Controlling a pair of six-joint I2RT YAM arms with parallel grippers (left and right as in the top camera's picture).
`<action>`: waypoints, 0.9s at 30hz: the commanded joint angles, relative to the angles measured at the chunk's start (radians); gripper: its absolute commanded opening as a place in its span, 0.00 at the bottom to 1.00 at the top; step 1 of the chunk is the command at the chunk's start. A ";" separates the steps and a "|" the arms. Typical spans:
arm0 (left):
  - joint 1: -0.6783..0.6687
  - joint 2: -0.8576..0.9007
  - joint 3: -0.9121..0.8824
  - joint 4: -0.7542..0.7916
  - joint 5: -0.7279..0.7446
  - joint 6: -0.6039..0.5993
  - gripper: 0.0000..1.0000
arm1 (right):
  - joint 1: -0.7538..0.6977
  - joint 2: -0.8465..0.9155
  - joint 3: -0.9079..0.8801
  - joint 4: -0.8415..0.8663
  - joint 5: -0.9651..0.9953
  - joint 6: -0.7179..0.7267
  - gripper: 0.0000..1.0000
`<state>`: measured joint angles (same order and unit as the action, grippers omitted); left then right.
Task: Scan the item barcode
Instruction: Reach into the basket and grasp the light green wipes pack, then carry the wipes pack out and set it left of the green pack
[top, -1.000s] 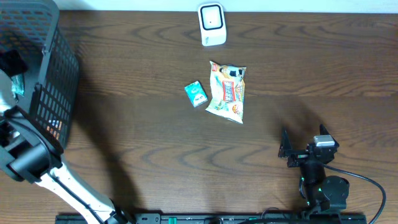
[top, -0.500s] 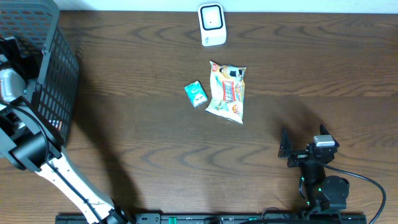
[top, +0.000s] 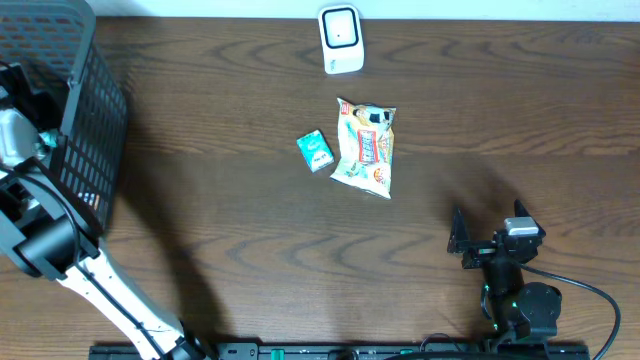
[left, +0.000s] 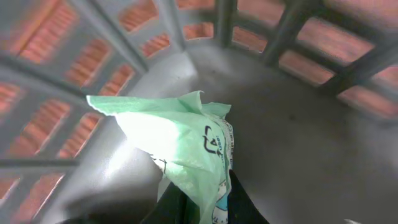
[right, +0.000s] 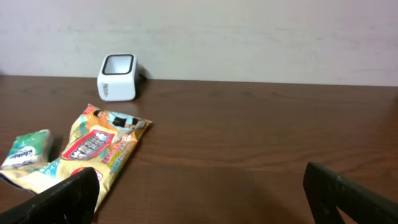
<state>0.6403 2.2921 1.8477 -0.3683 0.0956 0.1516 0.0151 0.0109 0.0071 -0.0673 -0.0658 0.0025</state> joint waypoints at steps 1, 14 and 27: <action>0.003 -0.234 0.006 -0.021 0.002 -0.274 0.07 | -0.008 -0.005 -0.001 -0.004 0.003 -0.011 0.99; -0.045 -0.808 0.006 -0.381 0.448 -0.692 0.07 | -0.008 -0.005 -0.001 -0.004 0.004 -0.011 0.99; -0.641 -0.668 0.005 -0.731 0.272 -0.384 0.07 | -0.008 -0.005 -0.001 -0.004 0.003 -0.011 0.99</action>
<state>0.1219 1.5440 1.8553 -1.0832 0.4732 -0.3023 0.0151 0.0113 0.0071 -0.0677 -0.0658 0.0025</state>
